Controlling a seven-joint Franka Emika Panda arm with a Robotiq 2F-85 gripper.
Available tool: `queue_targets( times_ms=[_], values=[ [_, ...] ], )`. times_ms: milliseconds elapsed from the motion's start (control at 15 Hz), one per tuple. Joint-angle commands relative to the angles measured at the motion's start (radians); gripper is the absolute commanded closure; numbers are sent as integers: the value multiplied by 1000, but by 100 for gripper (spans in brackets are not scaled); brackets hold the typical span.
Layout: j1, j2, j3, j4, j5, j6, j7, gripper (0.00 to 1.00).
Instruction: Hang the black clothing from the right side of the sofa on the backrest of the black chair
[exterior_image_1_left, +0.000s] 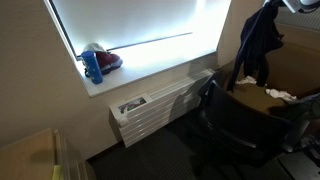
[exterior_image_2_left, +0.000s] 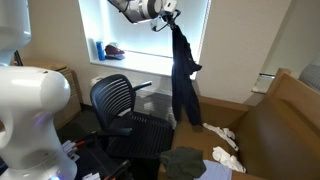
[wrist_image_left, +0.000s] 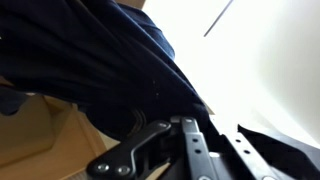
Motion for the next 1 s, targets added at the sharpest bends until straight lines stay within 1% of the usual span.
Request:
queue_targets(
  times_ms=[0,67,133,200,267,333,400,467,600,667,733,800,933],
  values=[
    [79,-25,57,30,-11,-226,-8,98],
    [13,-49,169,50,-94,-301,29,98],
    [8,-62,214,82,-125,-377,8,98],
    [-10,-66,262,116,-185,-418,18,98],
    [-13,-83,292,160,-278,-448,47,98],
    [-77,-49,345,105,-251,-378,80,92],
    [-82,-60,377,138,-292,-414,93,92],
    [-85,-72,392,154,-308,-436,94,92],
    [-94,-86,399,163,-315,-450,91,92],
    [-100,-88,400,163,-316,-450,90,98],
    [-114,-76,421,164,-327,-494,83,98],
    [-148,-60,480,168,-304,-540,66,98],
    [-191,-35,580,206,-277,-641,71,98]
  ],
)
